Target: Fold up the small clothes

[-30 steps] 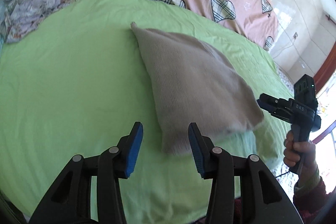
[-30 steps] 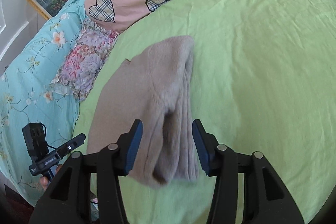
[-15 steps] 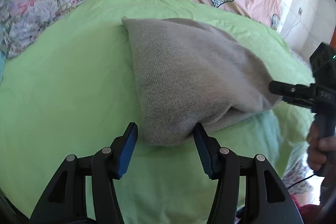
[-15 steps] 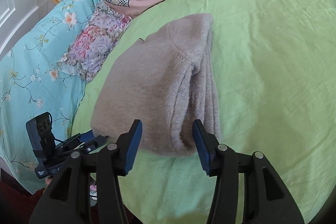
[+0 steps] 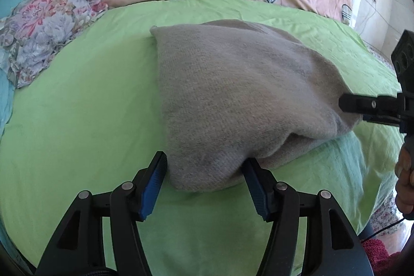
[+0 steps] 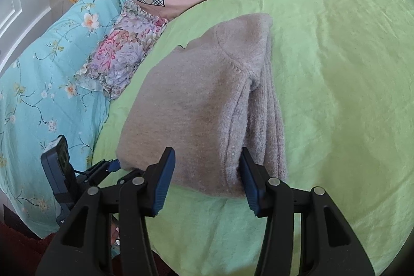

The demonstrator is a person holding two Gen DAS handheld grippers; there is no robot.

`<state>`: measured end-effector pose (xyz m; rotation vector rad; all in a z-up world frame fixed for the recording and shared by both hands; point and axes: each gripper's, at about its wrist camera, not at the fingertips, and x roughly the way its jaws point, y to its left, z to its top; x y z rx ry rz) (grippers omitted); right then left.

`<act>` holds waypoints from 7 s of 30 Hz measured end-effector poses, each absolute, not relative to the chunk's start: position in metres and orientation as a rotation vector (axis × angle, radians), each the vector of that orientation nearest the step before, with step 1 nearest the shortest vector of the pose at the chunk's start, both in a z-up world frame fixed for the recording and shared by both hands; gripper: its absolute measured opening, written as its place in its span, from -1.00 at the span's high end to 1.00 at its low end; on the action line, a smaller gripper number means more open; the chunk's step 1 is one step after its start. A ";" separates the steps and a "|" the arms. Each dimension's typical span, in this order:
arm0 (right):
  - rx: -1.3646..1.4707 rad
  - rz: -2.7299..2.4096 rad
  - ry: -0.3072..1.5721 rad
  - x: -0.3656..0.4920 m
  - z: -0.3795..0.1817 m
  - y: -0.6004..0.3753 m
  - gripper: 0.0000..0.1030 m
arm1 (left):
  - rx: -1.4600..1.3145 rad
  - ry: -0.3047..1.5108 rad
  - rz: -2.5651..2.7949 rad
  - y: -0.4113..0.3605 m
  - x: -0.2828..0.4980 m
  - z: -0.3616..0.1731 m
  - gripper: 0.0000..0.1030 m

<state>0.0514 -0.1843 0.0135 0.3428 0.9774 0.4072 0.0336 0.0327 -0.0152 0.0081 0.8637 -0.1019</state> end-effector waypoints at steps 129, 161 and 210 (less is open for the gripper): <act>0.085 0.218 0.964 -0.009 0.036 -0.171 0.14 | -0.200 0.908 -0.209 0.079 0.004 0.005 0.00; 0.003 0.250 1.029 -0.033 0.030 -0.131 -0.66 | 0.049 0.974 0.009 0.064 -0.009 0.011 -0.62; -0.027 0.262 0.990 0.070 0.043 -0.117 -0.74 | 0.064 0.924 0.075 0.051 0.069 0.031 -0.77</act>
